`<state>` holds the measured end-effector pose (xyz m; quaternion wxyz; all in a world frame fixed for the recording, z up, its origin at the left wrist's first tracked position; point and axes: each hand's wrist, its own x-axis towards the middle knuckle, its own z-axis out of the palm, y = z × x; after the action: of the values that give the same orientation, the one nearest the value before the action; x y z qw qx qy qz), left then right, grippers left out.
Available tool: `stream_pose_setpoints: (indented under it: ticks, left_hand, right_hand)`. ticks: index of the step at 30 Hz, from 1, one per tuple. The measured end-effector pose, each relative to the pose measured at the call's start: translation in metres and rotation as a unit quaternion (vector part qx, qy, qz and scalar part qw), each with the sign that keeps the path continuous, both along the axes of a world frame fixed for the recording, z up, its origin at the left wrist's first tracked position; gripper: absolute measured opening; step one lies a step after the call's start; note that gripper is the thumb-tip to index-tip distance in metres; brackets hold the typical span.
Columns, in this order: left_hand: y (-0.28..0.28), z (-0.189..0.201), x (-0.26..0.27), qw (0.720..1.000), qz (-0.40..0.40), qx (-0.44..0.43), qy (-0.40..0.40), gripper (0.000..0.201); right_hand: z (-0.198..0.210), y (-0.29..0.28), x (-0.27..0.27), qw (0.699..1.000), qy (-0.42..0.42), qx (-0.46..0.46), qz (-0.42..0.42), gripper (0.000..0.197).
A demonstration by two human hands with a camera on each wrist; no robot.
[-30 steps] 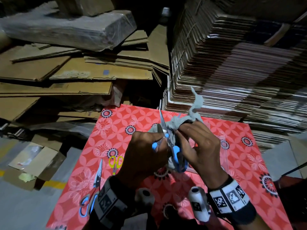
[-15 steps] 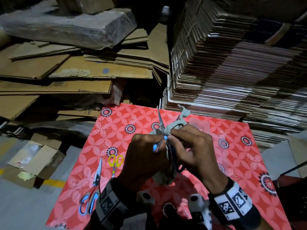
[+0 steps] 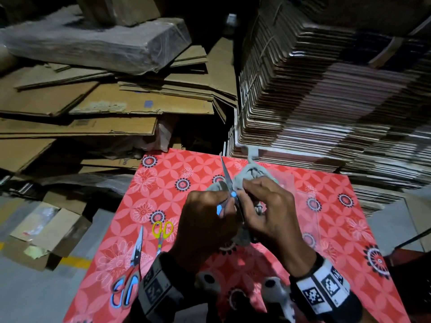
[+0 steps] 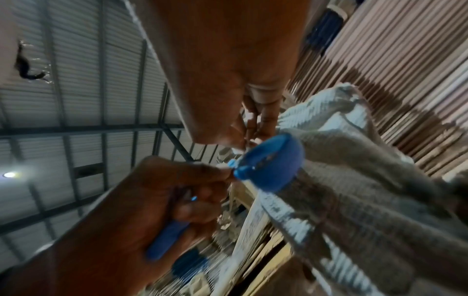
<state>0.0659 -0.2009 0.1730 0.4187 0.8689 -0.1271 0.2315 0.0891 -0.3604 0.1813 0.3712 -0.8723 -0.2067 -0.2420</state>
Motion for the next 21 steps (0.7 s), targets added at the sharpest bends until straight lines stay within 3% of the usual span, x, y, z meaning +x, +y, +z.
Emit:
stream_pose_setpoints:
  ticks: [8, 15, 21]
  left_hand:
    - [-0.001, -0.004, 0.0, 1.0, -0.008, -0.001, 0.009, 0.037]
    - [0.0, 0.001, 0.0, 1.0, -0.006, -0.001, -0.017, 0.039]
    - [-0.002, 0.005, -0.002, 0.999, -0.028, 0.012, -0.015, 0.041]
  right_hand:
    - [0.016, -0.01, 0.022, 1.0, -0.001, 0.014, -0.025, 0.005]
    - [0.006, -0.007, 0.005, 1.0, 0.007, 0.001, 0.028, 0.008]
    - [0.022, -0.015, 0.02, 0.999, -0.024, 0.018, -0.027, 0.005]
